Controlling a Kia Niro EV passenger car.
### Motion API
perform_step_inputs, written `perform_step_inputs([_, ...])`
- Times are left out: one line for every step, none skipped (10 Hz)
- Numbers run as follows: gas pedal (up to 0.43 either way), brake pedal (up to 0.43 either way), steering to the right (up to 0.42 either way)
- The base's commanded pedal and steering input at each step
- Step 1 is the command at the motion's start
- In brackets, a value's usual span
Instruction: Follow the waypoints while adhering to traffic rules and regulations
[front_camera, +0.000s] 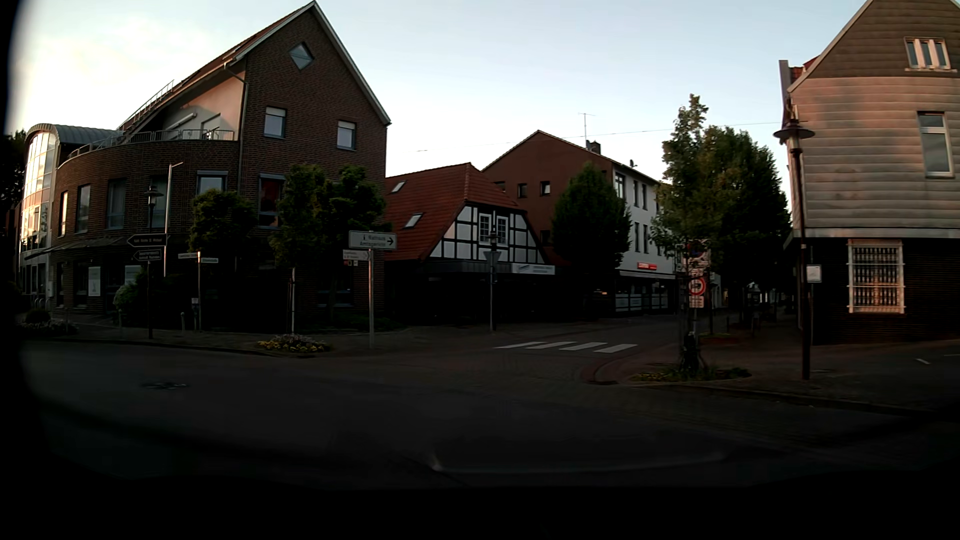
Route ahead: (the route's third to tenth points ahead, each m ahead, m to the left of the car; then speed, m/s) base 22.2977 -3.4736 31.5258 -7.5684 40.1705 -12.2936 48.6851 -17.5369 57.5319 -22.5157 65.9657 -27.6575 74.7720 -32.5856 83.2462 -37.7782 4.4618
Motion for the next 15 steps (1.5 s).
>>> perform_step_inputs([0.079, 0.006, -0.246])
perform_step_inputs([0.079, 0.006, -0.213])
perform_step_inputs([0.079, 0.0, -0.18])
perform_step_inputs([0.079, 0.006, -0.155])
perform_step_inputs([0.079, 0.006, -0.132])
perform_step_inputs([0.079, 0.0, -0.113])
perform_step_inputs([0.079, 0.006, -0.094])
perform_step_inputs([0.079, 0.006, -0.067])
perform_step_inputs([0.079, 0.006, -0.032])
perform_step_inputs([0.087, 0.006, -0.003])
perform_step_inputs([0.087, 0.006, 0.029])
perform_step_inputs([0.087, 0.006, 0.07])
perform_step_inputs([0.087, 0.006, 0.104])
perform_step_inputs([0.098, 0.006, 0.133])
perform_step_inputs([0.098, 0.006, 0.152])
